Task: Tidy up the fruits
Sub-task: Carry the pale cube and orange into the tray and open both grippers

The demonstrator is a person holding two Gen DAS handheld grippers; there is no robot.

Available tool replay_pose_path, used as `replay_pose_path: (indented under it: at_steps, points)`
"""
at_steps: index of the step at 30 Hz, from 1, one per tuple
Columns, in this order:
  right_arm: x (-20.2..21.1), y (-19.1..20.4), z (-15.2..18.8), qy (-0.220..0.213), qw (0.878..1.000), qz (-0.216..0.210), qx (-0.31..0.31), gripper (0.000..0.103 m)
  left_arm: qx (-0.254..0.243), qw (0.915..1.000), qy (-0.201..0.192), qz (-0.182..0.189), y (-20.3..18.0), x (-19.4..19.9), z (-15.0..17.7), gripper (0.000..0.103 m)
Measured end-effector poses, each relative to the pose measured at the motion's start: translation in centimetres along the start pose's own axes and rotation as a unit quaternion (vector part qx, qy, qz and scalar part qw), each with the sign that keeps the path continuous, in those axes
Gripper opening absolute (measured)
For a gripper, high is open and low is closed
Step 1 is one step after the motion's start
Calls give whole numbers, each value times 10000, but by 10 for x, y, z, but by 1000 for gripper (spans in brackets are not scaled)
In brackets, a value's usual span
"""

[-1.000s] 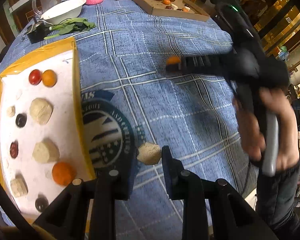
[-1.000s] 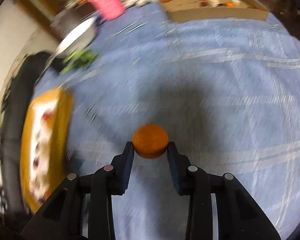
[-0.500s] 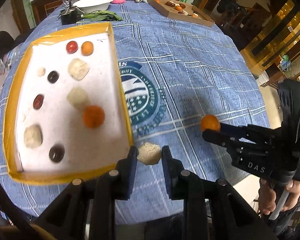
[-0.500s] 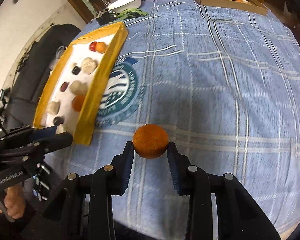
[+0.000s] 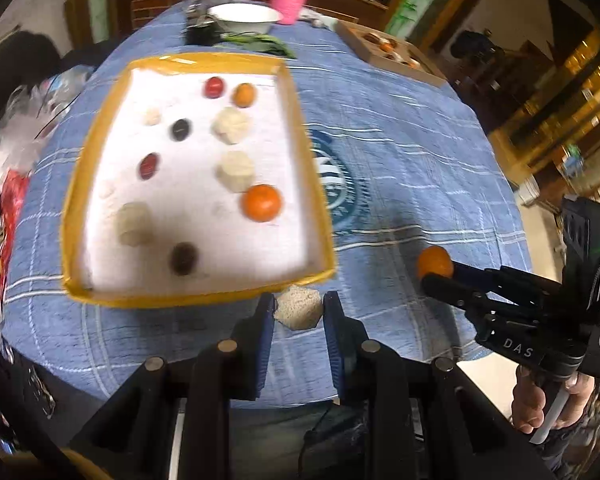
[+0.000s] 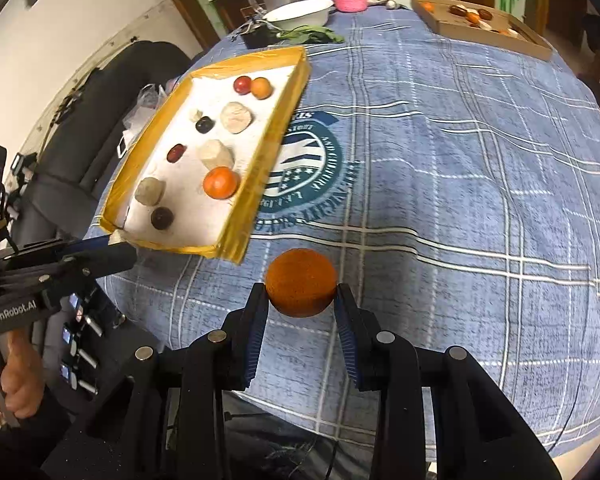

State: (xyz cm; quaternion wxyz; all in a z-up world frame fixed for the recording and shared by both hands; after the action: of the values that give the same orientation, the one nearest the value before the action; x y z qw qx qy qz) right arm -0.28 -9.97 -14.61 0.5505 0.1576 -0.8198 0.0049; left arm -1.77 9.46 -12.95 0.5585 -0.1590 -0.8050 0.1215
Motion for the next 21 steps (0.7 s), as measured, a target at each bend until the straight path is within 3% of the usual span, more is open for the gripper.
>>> replay_pose_path:
  at_steps: [11,21]
  points:
    - [-22,20,-45,58,9996,-100,269,32,631,9969,-443,-175,70,22,-50,27]
    - [-64,47,-136,104,9980,-59,623,32,703,9957,-440,-413,120,-5,-131,27]
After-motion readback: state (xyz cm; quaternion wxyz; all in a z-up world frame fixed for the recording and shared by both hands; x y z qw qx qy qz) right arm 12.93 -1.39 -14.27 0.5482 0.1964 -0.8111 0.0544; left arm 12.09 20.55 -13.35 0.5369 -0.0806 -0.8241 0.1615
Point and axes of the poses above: each gripper's, at about its wrist camera, not at the fingertips, and x roughly against the way its jaws point, y to its left, z to its underside, the point moved 4 cm from there along -x, roughly the way its jaws point, and after that the axes turned 6 degrees about z, right-handed, at the moved point
